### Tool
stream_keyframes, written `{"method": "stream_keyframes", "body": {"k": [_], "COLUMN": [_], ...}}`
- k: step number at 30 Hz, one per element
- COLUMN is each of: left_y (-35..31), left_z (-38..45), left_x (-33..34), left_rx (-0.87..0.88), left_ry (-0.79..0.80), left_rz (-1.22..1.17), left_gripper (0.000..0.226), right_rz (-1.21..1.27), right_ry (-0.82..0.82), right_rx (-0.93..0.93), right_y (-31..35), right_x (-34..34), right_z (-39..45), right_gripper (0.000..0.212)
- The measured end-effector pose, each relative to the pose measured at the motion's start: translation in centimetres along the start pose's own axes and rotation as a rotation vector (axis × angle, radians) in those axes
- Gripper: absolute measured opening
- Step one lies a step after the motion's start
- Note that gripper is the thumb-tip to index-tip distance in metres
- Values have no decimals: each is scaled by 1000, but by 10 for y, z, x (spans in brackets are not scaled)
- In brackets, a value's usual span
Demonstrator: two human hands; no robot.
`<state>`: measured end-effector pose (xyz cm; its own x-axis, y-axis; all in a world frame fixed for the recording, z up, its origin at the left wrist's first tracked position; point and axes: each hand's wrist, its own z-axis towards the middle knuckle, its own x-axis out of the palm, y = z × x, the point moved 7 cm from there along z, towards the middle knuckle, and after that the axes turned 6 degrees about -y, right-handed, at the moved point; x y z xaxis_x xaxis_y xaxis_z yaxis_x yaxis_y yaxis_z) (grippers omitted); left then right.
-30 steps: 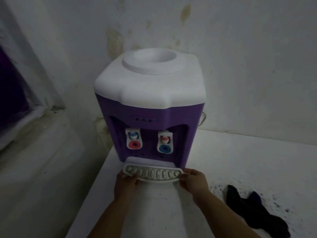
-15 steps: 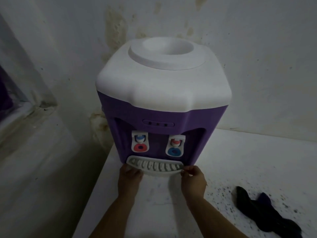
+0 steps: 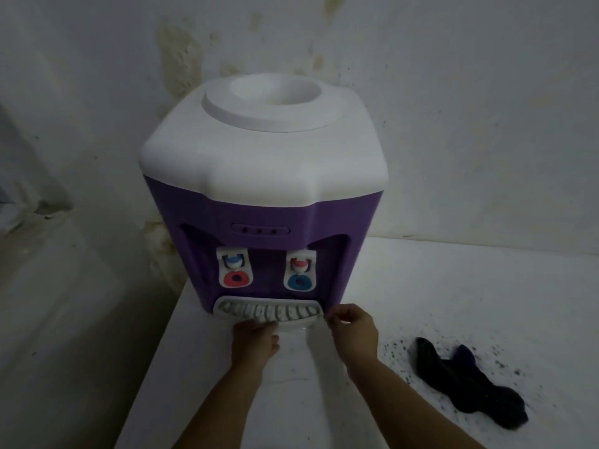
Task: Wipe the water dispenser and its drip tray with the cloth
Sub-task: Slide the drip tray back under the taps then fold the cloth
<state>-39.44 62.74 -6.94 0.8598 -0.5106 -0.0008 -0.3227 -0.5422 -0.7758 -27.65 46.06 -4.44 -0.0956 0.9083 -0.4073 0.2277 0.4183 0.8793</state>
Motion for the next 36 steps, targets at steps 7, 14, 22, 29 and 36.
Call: {"method": "stream_keyframes", "body": {"k": [7, 14, 22, 29, 36], "left_y": [9, 59, 82, 64, 5], "left_z": [-51, -85, -111, -136, -192], "left_x": [92, 162, 224, 265, 306], "left_rx": [92, 143, 237, 317, 628], "left_ry": [319, 435, 314, 418, 519], "left_rz": [354, 649, 677, 614, 346], "left_gripper": [10, 33, 66, 22, 21], "right_rz": [-236, -907, -651, -187, 42], "right_ry": [-15, -84, 212, 295, 91], "right_rx": [-182, -86, 28, -7, -148], "right_y": [5, -45, -91, -63, -29], "right_x": [-71, -172, -214, -265, -345], "right_z": [19, 50, 68, 92, 123], "right_gripper": [9, 28, 54, 18, 25]}}
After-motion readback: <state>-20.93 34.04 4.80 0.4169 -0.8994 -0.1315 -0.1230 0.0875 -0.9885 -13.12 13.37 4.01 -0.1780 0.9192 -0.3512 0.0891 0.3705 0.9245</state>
